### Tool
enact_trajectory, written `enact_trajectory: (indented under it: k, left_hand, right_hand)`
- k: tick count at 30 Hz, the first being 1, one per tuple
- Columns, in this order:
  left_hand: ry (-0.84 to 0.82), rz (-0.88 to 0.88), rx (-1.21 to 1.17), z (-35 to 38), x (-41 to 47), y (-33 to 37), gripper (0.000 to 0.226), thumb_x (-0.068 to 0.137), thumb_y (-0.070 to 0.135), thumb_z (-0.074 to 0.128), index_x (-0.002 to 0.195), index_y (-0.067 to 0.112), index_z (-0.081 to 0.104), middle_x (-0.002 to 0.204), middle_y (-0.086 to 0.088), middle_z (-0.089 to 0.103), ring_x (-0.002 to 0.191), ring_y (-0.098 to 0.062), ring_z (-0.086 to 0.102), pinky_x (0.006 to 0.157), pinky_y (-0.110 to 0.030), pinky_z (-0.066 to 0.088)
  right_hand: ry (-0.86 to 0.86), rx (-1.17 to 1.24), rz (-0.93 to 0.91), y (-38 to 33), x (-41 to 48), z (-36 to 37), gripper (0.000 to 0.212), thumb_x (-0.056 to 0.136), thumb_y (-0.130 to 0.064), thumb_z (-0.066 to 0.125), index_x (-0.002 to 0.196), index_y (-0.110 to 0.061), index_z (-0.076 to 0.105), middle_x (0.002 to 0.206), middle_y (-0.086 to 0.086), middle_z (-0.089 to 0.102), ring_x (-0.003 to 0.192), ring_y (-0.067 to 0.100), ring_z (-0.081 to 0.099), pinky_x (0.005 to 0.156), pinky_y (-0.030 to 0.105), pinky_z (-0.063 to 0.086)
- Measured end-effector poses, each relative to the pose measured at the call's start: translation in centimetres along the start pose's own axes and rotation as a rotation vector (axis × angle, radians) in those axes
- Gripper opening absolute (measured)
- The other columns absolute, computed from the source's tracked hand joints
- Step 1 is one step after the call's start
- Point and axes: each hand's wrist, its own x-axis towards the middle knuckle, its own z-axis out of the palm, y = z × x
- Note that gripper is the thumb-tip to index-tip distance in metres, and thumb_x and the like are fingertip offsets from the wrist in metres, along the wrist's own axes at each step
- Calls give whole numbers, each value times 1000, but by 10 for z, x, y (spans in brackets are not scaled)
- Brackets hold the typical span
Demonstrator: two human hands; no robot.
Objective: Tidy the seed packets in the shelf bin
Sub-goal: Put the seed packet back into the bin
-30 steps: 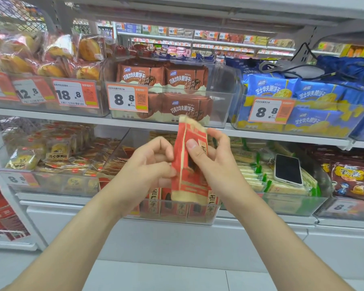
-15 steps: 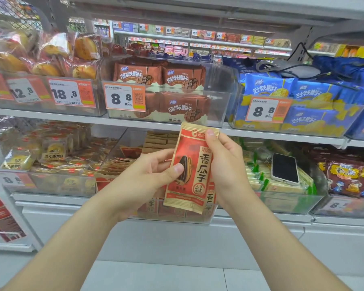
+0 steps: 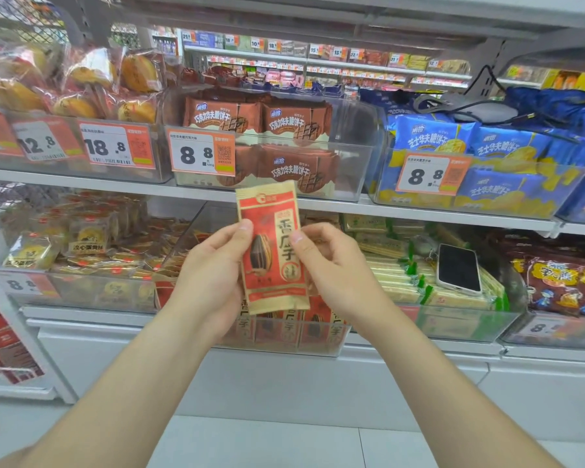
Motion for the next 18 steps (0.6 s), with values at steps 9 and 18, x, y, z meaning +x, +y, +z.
enact_trajectory:
  k: [9, 18]
  left_hand:
    - [-3, 242, 597, -7, -8, 7, 59, 110, 59, 40, 107, 13, 77, 91, -4, 83, 82, -23, 82, 79, -54, 67]
    - [-48, 481, 931, -36, 5, 18, 50, 104, 64, 50, 86, 21, 69, 79, 0, 77, 74, -26, 74, 69, -54, 60]
  right_hand:
    - [38, -101, -106, -9, -7, 13, 38, 114, -43, 42, 98, -19, 66, 82, -6, 74, 71, 7, 69, 64, 35, 54]
    - [-11, 186, 68, -14, -2, 15, 38, 106, -38, 64, 140, -33, 48, 101, -5, 81, 90, 8, 79, 73, 34, 60]
